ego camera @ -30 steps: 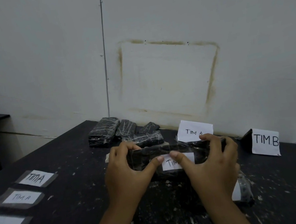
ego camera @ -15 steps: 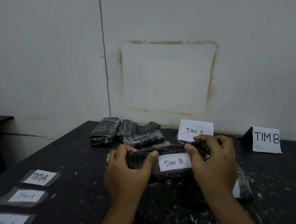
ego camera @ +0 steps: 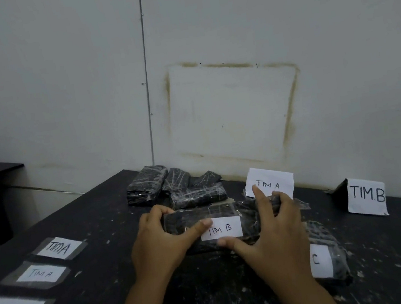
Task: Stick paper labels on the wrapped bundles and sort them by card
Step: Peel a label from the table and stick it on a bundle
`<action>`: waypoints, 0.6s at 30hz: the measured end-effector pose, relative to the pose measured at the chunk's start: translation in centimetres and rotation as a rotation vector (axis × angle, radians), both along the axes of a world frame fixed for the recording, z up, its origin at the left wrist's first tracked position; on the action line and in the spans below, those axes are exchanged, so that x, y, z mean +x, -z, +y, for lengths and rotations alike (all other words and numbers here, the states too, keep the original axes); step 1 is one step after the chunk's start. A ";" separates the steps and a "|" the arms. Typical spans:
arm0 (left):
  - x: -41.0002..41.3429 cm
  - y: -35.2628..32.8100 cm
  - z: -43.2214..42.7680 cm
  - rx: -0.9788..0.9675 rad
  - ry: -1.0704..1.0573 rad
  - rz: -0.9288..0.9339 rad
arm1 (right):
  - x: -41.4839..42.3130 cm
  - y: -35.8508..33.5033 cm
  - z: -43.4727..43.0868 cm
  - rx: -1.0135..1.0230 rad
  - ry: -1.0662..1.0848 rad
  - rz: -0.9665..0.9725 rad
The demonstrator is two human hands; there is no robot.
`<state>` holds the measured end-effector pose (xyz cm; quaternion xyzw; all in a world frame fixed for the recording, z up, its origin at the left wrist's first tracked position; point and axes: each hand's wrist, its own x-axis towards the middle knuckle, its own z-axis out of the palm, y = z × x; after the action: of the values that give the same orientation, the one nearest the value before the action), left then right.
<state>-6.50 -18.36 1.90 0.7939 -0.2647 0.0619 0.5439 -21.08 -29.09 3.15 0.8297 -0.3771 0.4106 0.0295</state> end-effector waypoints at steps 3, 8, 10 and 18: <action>0.0 -0.1 0.0 0.105 0.007 0.027 | 0.0 0.1 -0.1 0.041 -0.049 0.004; -0.3 -0.1 -0.2 0.054 -0.043 0.034 | -0.4 -0.3 -0.6 0.159 -0.228 -0.093; -0.5 -0.1 -0.3 0.007 -0.067 -0.003 | -0.6 -0.4 -1.0 0.132 -0.242 -0.154; -1.6 0.0 -0.5 -0.110 -0.095 -0.193 | -0.8 -0.7 -0.9 0.036 -0.154 -0.282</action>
<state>-8.06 -18.89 1.92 0.7648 -0.2741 0.1783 0.5552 -21.86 -29.97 3.85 0.7908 -0.3200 0.5171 -0.0700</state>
